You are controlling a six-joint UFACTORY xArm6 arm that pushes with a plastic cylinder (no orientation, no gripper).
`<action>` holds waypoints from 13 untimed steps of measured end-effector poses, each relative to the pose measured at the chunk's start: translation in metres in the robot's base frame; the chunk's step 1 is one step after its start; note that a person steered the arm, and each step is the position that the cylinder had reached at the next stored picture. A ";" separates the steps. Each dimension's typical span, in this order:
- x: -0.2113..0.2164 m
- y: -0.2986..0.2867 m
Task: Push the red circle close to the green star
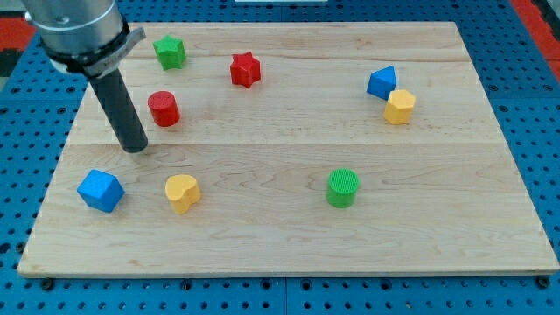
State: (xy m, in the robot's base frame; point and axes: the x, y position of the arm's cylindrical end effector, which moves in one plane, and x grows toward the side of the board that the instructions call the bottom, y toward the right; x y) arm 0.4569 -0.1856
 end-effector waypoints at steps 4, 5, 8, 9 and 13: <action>-0.042 0.061; -0.059 0.060; -0.039 0.088; -0.036 0.062; -0.096 0.006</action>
